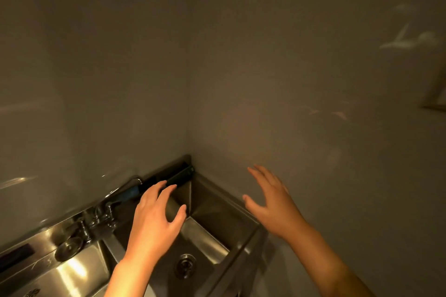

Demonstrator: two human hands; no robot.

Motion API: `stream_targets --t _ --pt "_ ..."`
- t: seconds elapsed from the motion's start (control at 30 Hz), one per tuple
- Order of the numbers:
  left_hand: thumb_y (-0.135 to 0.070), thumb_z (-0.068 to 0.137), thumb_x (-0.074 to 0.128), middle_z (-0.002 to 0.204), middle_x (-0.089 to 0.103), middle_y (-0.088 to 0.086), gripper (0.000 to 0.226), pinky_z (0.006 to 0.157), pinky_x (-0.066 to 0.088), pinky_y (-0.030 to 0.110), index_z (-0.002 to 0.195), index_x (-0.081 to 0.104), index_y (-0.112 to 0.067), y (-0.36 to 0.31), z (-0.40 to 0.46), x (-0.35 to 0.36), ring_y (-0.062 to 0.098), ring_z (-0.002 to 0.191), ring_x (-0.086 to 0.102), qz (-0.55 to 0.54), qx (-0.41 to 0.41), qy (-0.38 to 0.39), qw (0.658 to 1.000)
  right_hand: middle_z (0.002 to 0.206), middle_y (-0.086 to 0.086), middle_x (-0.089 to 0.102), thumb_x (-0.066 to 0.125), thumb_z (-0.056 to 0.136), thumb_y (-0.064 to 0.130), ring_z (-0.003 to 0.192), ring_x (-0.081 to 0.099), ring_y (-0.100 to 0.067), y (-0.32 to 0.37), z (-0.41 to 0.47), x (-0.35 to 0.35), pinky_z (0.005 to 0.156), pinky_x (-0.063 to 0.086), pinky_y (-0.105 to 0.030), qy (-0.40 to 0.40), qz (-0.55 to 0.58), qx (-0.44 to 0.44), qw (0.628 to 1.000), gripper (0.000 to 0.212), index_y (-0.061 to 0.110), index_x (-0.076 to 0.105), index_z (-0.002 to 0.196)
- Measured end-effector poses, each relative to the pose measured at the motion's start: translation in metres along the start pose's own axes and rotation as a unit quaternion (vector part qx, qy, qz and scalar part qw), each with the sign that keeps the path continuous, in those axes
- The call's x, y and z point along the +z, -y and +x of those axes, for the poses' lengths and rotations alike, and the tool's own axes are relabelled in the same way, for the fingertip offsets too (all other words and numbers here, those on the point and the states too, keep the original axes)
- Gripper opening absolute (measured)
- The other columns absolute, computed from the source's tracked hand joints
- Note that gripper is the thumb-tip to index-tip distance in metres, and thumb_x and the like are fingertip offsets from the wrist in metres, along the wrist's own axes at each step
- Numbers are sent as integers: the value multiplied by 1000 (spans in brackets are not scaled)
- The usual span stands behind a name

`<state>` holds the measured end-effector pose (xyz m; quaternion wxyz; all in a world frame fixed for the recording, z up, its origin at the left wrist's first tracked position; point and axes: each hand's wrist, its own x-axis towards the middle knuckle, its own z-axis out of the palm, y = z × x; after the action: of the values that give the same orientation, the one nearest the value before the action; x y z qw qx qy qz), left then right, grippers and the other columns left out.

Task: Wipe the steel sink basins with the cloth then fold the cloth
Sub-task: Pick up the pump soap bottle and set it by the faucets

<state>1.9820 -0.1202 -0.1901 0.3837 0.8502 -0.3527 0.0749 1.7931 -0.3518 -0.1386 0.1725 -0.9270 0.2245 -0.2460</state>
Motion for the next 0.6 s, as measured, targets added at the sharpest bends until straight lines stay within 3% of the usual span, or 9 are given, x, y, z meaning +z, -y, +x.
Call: stream_targets --t 0.27,0.37,0.5,0.6 --pt "-49 94 63 157 39 -10 59 122 34 49 149 49 -32 91 60 -15 15 150 31 16 -53 -22 998 166 13 19 60 95 51 154 15 -11 37 95 80 125 14 -35 68 25 -21 997 71 40 27 157" --pt "-48 93 65 154 42 -8 58 121 36 49 147 52 -30 119 58 -19 17 147 34 22 -74 -26 997 165 14 21 59 93 51 153 17 -10 48 112 111 125 17 -38 92 42 -40 994 70 41 29 156" --pt "-50 93 63 156 41 -7 58 120 37 50 147 52 -30 147 54 -19 19 148 35 27 -107 -27 994 164 9 27 44 85 66 152 24 -14 59 139 145 123 25 -45 113 45 -67 990 76 37 33 155" --pt "-49 94 63 158 39 -7 57 122 35 48 147 51 -31 159 50 -17 18 150 32 34 -126 -32 991 164 8 28 52 87 60 150 26 -16 68 158 163 123 27 -45 142 49 -76 986 75 38 33 155"
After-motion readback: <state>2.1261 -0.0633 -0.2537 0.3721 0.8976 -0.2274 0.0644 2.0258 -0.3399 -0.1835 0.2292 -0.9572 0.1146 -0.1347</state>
